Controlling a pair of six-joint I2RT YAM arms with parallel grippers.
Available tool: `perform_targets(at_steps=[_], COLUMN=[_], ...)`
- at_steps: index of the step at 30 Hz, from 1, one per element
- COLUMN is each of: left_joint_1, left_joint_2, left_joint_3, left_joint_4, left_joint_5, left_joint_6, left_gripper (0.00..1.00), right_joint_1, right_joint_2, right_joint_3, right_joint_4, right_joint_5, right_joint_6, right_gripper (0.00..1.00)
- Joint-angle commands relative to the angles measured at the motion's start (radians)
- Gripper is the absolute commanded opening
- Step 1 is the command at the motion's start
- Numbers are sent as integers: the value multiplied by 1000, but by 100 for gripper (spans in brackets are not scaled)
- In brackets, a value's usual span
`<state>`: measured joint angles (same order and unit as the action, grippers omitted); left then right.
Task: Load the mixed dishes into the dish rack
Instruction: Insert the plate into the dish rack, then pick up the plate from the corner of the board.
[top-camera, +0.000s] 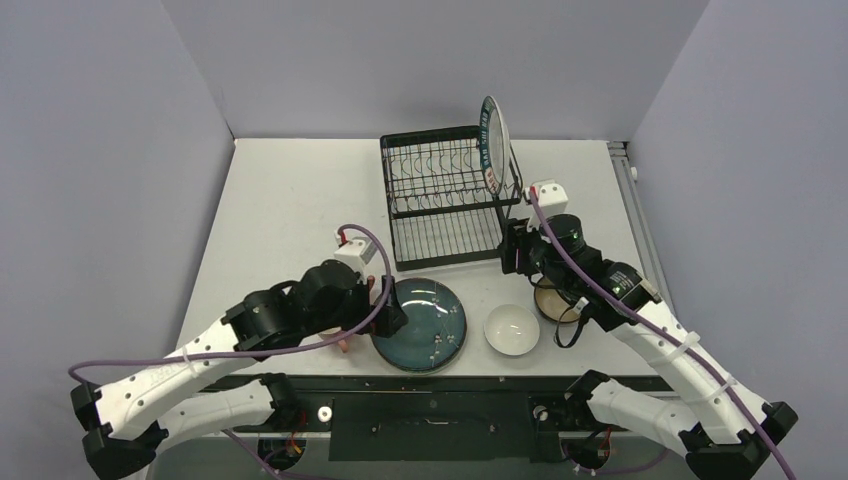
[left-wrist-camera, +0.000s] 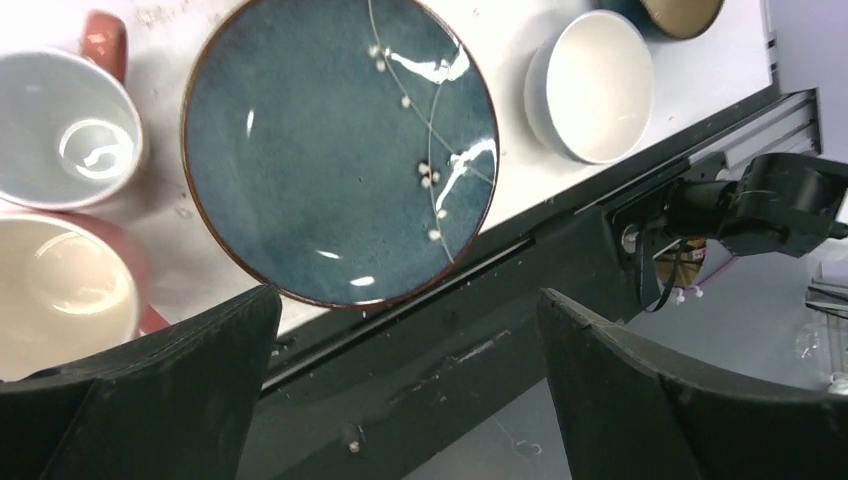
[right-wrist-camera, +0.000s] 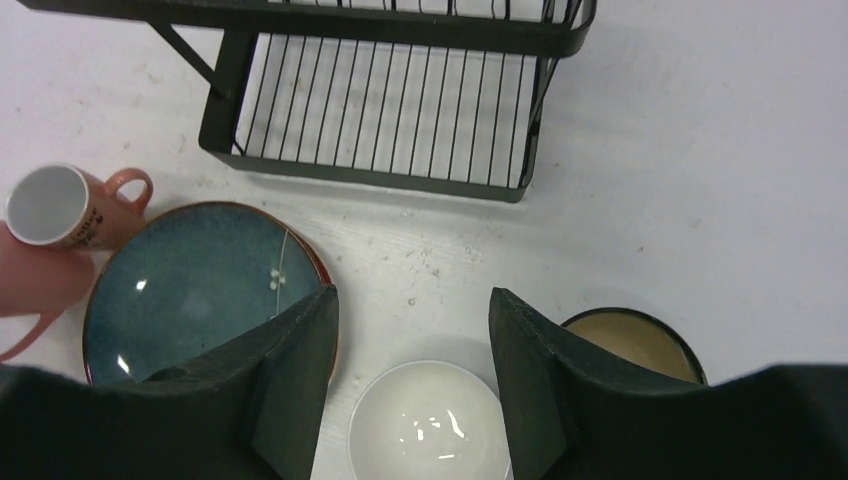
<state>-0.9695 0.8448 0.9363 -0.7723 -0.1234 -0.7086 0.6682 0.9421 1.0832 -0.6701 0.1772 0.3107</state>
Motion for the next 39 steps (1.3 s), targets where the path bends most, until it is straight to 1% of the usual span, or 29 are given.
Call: perform_targets(at_steps=[1,4,8,11,14,17,22,29,35,39], left_joint_1=[-88,-131,-144,-144,-144,-144,-144,-144,-143,-138], left_joint_2=[58,119,134,130,131,146,156,168,173,177], left_joint_3=[60,65,15,-2,-8,-6,-52,-135,-183,-217], left_joint_4=[-36,-59,-23,-23,-41,-68,-62,-21,-16,-9], left_joint_5=[-106,-162,-170,-187,-205,-216,-214,-196,-203,-201], left_joint_6=[-180,-237,-318,-350,-372,-384,-418,-435,-439,-438], left_gripper=[98,100,94,90,84,81,68,52,43,41], right_joint_1=[16,26,33,37,38,39,40,47,58,67], right_joint_2=[-18,-22,-28,-40,-45,-47,-42,3,46,64], right_joint_3=[-59,-93,-129,-156,-182,-199,-218,-200,-183,-181], right_joint_4=[32,46,47,47,50,53,53,59,64,74], right_joint_5=[-50,-65,-56,-41,-32,-25,-13,-54,-65,-69], right_joint_6=[31,34,31,30,32,36,41,57,78,93], right_gripper=[53,52,51,49,48,47,47,46,45,45])
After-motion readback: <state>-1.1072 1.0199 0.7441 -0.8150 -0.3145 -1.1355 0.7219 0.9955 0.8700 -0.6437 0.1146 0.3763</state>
